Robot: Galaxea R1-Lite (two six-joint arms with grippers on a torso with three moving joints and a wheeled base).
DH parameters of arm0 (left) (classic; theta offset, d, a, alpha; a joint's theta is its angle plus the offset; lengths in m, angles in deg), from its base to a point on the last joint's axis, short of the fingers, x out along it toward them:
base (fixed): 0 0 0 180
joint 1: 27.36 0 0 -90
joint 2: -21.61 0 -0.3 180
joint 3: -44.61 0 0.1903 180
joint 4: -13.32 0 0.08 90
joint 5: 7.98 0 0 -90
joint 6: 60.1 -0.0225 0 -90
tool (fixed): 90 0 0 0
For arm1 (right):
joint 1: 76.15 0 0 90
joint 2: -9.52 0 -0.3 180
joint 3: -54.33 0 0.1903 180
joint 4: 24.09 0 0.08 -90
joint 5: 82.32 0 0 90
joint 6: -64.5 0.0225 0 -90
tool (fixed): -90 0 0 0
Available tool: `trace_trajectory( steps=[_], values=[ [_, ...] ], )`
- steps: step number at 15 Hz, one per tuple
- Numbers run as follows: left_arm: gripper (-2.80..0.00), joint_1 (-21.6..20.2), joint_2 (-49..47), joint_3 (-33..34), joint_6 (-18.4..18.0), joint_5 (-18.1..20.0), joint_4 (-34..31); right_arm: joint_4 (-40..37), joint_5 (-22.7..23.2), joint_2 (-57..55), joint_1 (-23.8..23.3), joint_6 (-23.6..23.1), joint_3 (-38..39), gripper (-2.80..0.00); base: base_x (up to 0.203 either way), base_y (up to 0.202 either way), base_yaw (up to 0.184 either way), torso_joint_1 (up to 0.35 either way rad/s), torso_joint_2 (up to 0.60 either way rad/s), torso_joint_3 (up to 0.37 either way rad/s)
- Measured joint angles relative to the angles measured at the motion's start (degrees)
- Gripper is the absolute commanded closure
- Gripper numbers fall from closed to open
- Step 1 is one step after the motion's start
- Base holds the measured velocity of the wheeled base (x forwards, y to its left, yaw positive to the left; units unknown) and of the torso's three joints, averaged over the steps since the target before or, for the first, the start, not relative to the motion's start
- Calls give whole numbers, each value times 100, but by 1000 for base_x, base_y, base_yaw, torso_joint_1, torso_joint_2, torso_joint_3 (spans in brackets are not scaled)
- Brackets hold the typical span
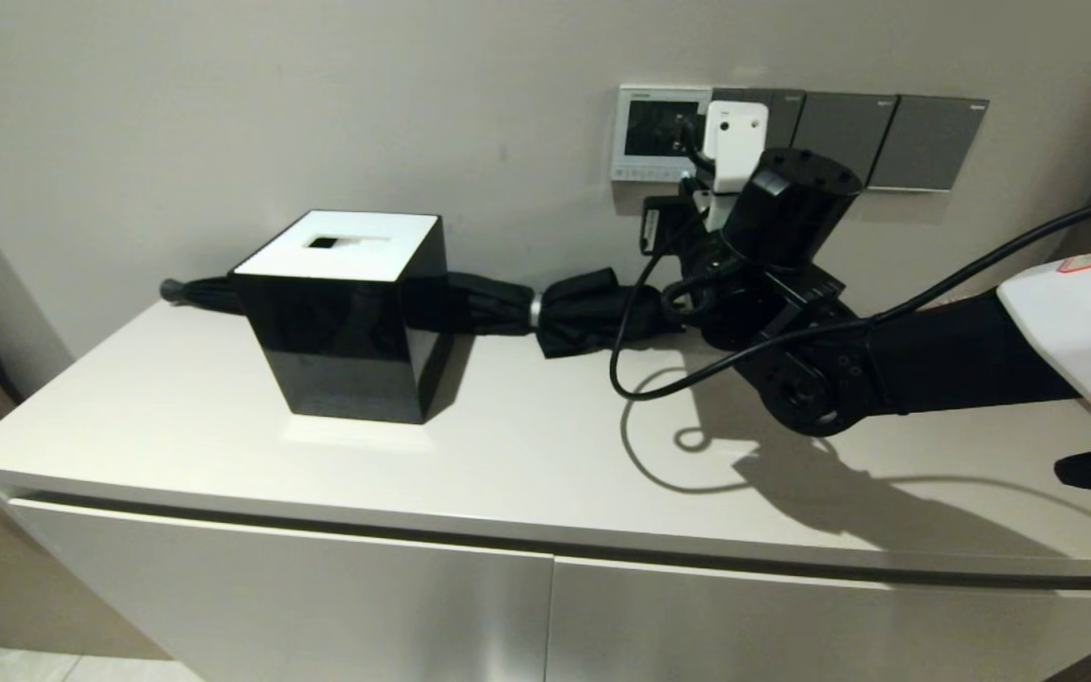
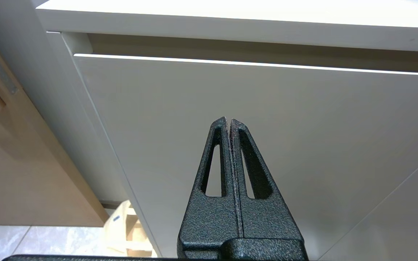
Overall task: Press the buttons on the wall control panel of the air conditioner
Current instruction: Turn off the central air conditioner
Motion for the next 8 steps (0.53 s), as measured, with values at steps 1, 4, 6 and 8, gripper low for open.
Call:
trace_trajectory(
  steps=[1, 4, 6, 8],
  values=[
    [0, 0, 0, 0, 1, 1, 2, 2, 2, 0, -3, 0, -2, 0, 0, 0, 0, 0, 0, 0],
    [0, 0, 0, 0, 1, -1, 0, -27, 6, 5, -20, -2, -37, 0, 0, 0, 0, 0, 0, 0],
    [0, 0, 0, 0, 3, 2, -2, -37, 14, -4, -33, -6, -55, 0, 0, 0, 0, 0, 0, 0],
    [0, 0, 0, 0, 3, 0, 0, -25, 16, -12, -44, -9, -55, 0, 0, 0, 0, 0, 0, 0]
  ],
)
